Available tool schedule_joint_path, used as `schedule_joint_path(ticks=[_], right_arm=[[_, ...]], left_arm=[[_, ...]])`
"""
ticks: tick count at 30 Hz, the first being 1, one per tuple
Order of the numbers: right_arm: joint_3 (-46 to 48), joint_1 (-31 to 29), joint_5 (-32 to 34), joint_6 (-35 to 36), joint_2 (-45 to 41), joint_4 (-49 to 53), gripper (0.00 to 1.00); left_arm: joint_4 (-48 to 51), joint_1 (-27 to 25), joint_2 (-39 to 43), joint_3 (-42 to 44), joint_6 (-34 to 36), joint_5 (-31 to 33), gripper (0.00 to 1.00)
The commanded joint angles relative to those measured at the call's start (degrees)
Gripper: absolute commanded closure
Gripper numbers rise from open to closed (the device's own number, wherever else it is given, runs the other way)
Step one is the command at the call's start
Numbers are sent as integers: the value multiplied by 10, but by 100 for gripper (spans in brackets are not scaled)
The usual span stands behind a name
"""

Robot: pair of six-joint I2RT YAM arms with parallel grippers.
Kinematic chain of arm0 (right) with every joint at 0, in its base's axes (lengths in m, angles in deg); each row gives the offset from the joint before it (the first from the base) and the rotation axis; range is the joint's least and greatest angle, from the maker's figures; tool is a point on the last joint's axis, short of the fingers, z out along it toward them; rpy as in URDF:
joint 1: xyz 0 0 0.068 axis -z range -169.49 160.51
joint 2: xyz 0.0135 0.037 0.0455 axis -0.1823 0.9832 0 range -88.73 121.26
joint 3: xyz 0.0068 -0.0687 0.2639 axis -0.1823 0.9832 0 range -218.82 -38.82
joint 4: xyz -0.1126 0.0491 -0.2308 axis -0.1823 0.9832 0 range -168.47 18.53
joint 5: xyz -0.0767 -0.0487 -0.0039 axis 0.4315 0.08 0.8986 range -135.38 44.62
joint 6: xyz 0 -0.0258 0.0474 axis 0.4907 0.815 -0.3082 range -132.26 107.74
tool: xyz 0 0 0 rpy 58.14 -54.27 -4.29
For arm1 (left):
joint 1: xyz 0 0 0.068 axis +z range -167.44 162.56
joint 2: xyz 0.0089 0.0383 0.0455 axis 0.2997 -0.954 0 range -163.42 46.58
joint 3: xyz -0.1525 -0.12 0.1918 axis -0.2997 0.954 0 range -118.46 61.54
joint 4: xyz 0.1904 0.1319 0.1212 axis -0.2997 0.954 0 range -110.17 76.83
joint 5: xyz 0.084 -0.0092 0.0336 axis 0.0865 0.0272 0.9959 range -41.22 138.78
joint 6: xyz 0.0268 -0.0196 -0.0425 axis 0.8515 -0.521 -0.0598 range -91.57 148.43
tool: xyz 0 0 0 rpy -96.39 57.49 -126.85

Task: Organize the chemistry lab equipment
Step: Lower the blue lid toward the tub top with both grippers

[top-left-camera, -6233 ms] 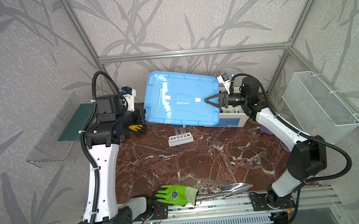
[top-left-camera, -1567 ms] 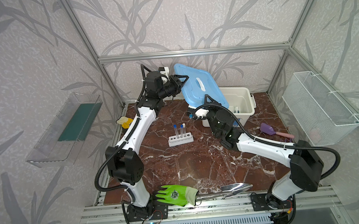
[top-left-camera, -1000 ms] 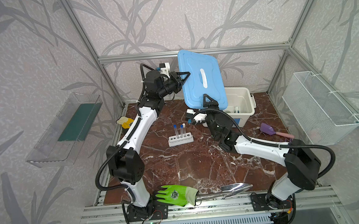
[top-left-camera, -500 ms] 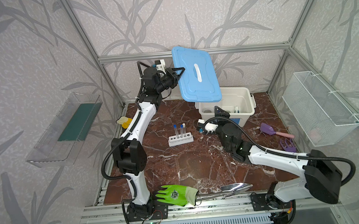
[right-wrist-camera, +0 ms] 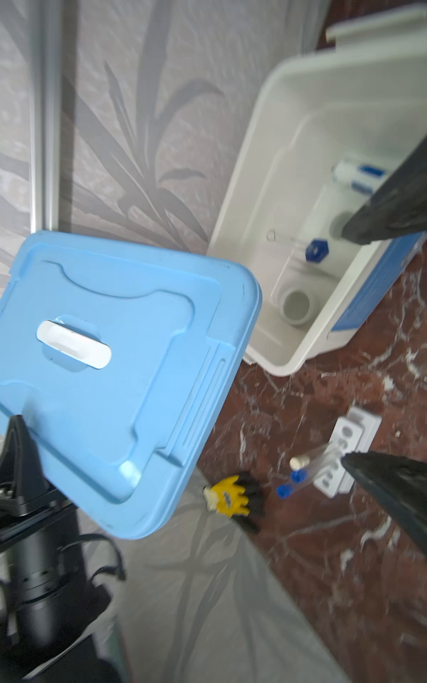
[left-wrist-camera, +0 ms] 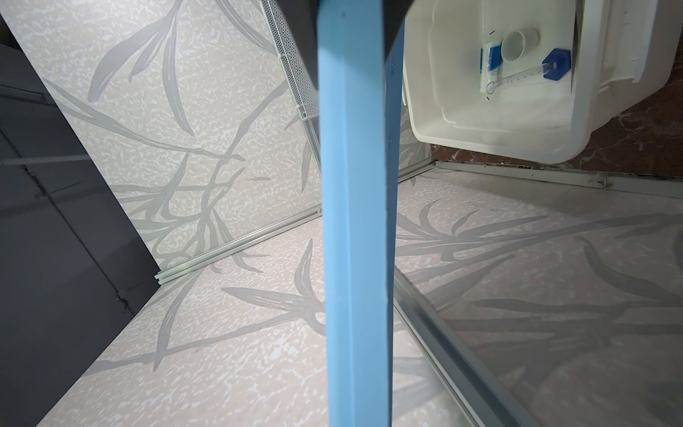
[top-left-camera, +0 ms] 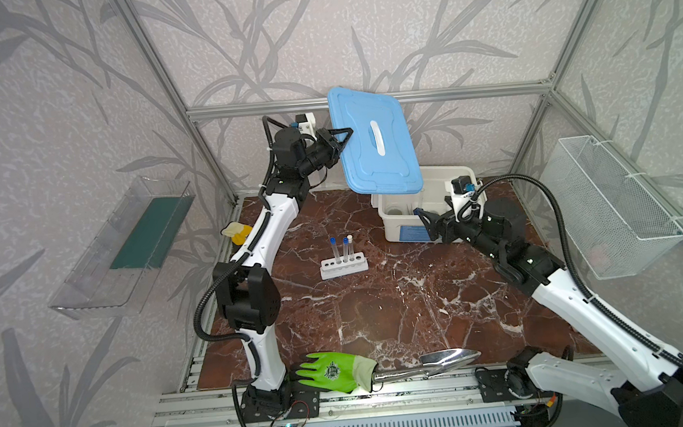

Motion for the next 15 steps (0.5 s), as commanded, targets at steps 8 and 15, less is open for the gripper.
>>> schedule_joint_path(ticks=[8,15], right_arm=[[212,23,-97,-535,41,-408,14],[211,8,-47,-649,135,-584,14]], left_arm=[[-45,-8,20,-3,-3,0,99],[-49,-16,23,0,-3,3,99]])
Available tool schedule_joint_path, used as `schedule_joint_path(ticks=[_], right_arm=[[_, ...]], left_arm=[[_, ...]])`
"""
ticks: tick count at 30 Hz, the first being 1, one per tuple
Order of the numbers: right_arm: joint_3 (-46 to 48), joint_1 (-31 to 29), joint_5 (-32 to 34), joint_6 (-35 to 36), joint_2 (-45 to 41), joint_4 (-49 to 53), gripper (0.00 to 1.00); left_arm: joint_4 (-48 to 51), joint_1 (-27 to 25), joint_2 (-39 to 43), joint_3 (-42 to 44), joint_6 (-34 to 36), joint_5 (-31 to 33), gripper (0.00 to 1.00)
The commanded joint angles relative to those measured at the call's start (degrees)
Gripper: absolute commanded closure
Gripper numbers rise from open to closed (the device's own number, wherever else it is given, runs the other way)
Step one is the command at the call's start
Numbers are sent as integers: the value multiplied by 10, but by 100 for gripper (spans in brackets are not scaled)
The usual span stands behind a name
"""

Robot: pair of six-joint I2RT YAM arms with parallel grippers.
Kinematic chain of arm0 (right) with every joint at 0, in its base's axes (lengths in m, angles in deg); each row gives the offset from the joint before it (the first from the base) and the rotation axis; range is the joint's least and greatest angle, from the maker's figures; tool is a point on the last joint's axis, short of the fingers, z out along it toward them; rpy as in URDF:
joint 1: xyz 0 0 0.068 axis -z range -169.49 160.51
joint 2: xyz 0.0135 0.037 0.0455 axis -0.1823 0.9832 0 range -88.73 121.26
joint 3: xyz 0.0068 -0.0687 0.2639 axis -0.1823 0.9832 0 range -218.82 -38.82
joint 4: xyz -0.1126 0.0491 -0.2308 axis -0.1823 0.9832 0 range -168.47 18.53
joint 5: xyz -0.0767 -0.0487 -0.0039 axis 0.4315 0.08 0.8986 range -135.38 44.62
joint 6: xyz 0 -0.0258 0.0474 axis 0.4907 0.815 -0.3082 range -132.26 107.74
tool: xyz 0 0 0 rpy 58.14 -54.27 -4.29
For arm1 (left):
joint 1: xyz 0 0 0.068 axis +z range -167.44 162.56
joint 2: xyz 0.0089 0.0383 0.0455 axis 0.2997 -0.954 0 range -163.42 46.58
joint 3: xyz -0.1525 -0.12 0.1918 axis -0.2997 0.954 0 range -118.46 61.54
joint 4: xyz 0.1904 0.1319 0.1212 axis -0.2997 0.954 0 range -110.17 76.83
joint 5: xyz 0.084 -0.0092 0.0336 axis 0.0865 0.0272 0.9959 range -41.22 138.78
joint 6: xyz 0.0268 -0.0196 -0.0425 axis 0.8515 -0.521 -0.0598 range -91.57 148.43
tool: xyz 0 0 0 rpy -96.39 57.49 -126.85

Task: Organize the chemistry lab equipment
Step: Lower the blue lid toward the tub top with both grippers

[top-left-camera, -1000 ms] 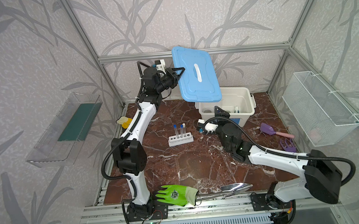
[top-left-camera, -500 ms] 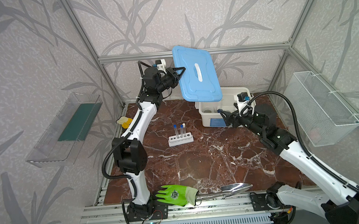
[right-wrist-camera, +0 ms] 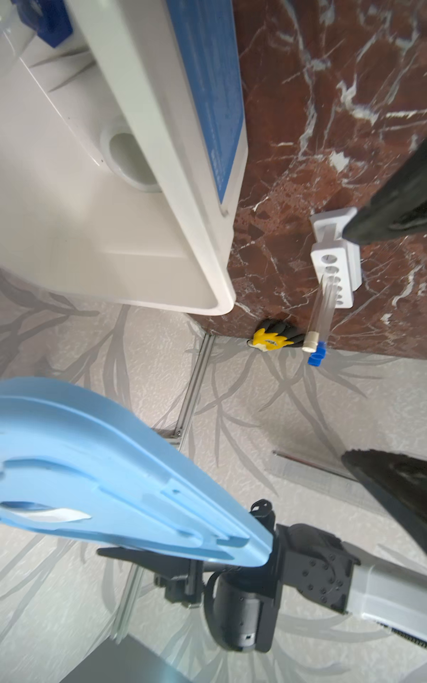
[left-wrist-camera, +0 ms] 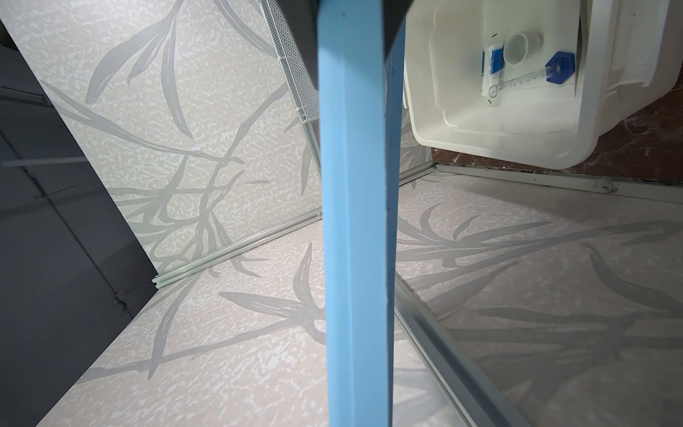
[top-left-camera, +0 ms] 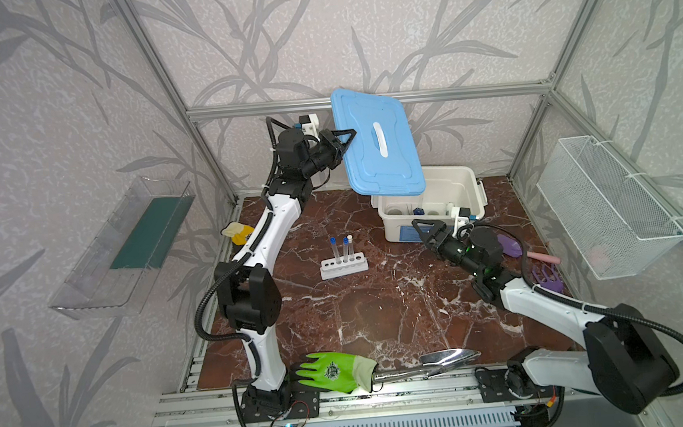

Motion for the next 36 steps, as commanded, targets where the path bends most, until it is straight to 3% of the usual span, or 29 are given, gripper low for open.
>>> schedule_joint_path(ticks=[1,6,19,30,36], right_arm=[[-29,-12,25,-88,30,-160,14],[-58,-26,32,-121,97,-248,14],[-132,-40,43,-139,169,-287,14],[-167,-38,71,-154,191,-284,23],[-164,-37,97,-153,192,-266,33]], left_arm=[[-47,-6,24,-2,-3,1,99],[-38,-9,25,-2,3,4,99],[-42,-23,24,16,7,8,99],[-55,-37,29,45,12,21,99],[-62,-44,41,66,23,25,99]])
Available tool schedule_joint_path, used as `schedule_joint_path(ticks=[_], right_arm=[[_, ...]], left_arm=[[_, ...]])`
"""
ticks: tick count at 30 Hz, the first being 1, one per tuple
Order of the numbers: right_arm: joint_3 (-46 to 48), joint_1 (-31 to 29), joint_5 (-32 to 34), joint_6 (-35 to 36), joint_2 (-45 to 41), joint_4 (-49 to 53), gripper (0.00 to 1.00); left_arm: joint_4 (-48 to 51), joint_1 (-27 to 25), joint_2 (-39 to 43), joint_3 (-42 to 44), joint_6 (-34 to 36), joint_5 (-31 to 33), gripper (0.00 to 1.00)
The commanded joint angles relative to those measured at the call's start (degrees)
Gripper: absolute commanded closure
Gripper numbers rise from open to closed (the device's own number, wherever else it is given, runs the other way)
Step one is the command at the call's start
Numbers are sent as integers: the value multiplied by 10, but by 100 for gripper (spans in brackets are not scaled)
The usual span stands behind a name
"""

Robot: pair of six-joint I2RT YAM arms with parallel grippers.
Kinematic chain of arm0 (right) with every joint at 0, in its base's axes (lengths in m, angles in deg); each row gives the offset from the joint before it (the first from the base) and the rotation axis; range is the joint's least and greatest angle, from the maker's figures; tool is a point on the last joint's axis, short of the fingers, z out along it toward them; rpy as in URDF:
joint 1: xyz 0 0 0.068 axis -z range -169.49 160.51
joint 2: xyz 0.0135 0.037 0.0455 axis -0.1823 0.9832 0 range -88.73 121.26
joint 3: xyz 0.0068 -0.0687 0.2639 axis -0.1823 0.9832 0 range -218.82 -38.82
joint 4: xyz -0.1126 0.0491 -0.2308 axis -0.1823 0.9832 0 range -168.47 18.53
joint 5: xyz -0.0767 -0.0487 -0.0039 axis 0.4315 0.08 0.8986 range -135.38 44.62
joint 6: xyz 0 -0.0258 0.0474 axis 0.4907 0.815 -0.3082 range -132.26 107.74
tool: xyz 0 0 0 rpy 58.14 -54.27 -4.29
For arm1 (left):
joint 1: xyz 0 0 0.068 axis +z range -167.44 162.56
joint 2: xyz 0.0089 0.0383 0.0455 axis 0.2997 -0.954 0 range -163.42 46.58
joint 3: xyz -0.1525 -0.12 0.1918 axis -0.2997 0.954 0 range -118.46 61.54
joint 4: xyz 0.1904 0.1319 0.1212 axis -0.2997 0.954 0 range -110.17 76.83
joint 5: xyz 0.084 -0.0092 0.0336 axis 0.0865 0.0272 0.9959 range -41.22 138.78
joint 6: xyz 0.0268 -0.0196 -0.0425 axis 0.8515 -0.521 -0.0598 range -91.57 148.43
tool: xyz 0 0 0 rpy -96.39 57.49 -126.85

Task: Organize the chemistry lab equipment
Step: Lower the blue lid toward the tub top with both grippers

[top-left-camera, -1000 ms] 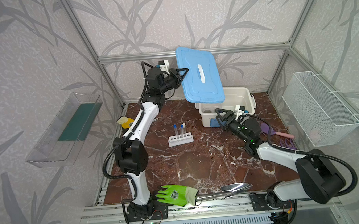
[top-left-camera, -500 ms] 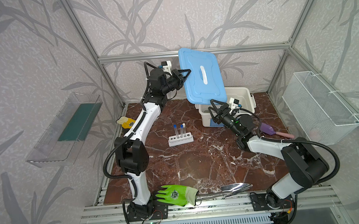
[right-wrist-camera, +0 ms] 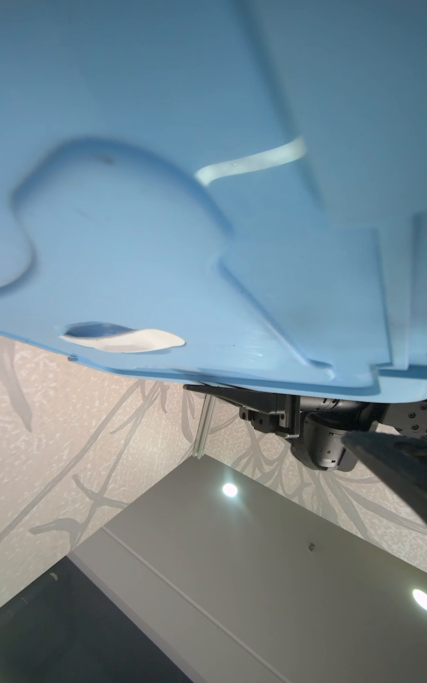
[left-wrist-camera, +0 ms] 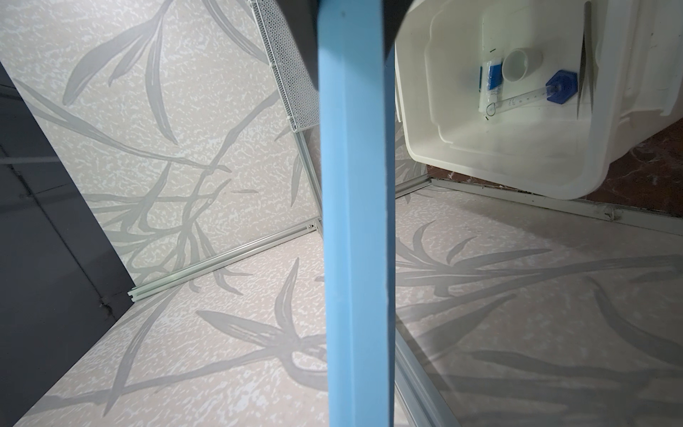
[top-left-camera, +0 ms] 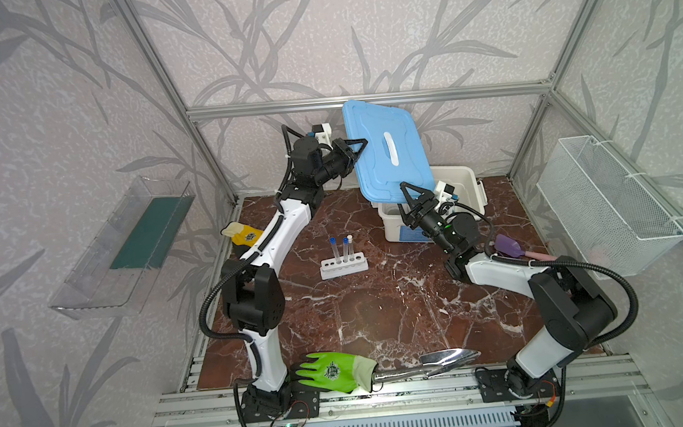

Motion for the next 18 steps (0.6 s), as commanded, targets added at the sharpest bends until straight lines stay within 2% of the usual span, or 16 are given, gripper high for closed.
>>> schedule_joint_path(ticks=[1,5,9,18], right_arm=[[-16,3,23,3,4,-11,37],[-29,9,15,-4,15,-16,45],[-31,13,16,3,11,-5,48],[-27,20,-1,4,12,-27,69]], left_arm=[[-35,-8,38,13,17,-3,99],[-15,-14,50,27,46,-2,99],[-23,-16,64,49,53,-2,98],[-10,-15,75,79,82,4,92]])
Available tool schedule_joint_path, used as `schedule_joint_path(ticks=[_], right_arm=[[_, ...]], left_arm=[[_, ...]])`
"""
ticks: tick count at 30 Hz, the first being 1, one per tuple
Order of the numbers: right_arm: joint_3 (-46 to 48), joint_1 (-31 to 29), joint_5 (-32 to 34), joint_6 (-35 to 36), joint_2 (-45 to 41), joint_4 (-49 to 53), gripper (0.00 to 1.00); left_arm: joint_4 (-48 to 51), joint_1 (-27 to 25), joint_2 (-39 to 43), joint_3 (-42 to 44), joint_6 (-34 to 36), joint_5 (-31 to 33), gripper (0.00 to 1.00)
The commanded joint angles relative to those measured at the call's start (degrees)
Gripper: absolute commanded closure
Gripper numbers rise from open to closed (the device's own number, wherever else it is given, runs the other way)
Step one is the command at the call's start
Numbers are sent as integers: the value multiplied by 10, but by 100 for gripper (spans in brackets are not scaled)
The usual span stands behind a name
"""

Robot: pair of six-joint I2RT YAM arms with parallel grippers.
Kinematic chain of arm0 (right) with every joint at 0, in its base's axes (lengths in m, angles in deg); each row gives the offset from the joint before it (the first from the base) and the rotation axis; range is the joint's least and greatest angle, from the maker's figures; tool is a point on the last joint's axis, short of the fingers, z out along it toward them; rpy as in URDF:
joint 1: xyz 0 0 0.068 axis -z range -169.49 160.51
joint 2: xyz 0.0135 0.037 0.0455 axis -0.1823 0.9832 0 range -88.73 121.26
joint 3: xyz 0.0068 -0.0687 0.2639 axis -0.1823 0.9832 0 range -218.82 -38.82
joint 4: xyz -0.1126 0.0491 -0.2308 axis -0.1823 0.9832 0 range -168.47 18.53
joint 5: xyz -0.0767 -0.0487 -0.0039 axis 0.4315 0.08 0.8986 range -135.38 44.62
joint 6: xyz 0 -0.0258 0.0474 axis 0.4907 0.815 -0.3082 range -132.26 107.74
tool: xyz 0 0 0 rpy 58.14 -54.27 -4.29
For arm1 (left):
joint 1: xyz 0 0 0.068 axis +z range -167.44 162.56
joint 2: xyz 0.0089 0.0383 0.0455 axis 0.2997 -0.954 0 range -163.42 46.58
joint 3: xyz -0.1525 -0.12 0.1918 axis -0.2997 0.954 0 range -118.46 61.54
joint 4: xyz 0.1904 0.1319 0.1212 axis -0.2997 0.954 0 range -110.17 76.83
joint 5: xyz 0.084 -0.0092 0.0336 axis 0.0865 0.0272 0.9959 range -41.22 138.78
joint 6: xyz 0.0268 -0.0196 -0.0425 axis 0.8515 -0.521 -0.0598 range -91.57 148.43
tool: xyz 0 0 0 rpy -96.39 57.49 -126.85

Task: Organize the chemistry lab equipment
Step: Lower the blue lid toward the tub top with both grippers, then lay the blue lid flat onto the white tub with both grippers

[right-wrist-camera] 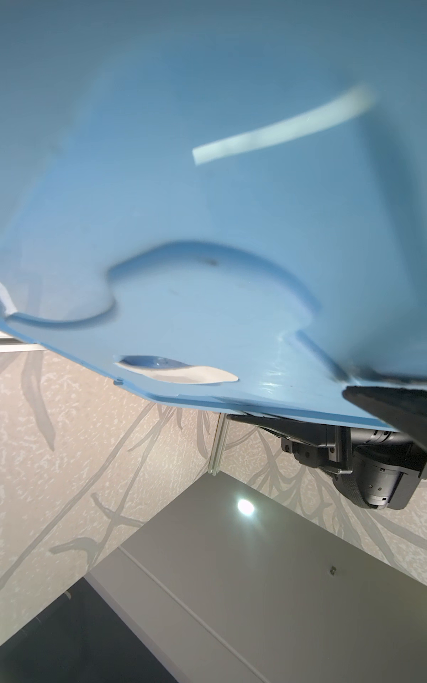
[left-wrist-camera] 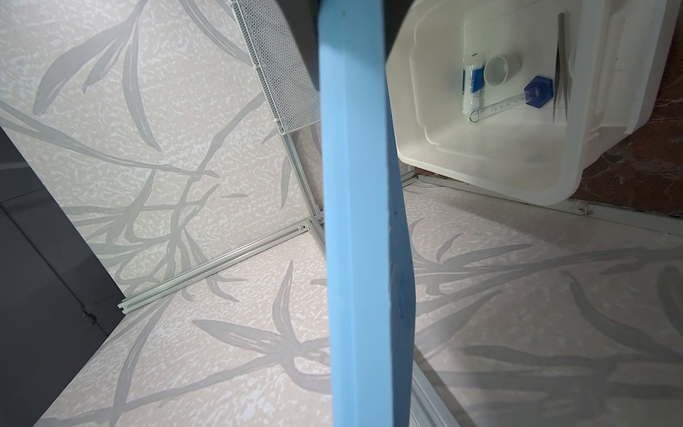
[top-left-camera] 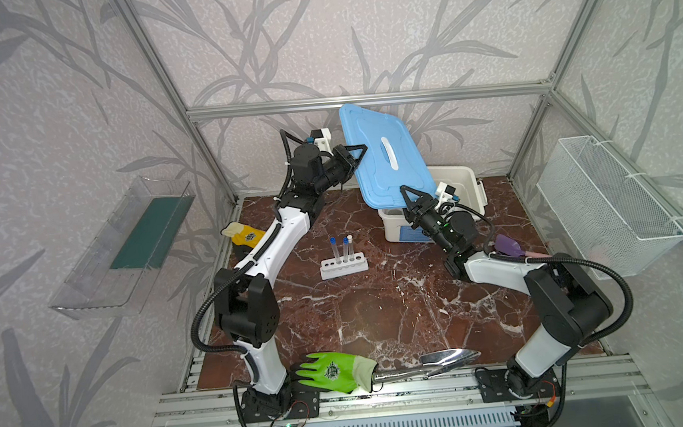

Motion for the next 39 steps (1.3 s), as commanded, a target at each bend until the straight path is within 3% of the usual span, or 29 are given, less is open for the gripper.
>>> schedule_joint_path(ticks=[1,3,10,13,27,33,36,39], right_arm=[[-22,8,-12,-2,-3,-36,71],[-23,11,-16,-3,-3,-38,74],[-23,26,-40,-8,-11,-34,75],[-27,43,-67,-11,-19,-20,76],[-101,175,-272,6,-76,128,80],[-166,226,-416,9,-58,174,82],[-202,247,-498,59,-52,253,83],[-233,255,-534,175,-69,410,83]], left_arm=[[-5,-5,23,10,44,-32,90],[-5,-5,21,12,46,-32,86],[-7,-5,20,20,57,-38,52],[3,-2,23,19,68,-41,45],[38,14,51,43,109,-51,35],[59,27,66,50,128,-53,35],[76,39,80,51,143,-47,34],[84,51,92,54,152,-47,34]])
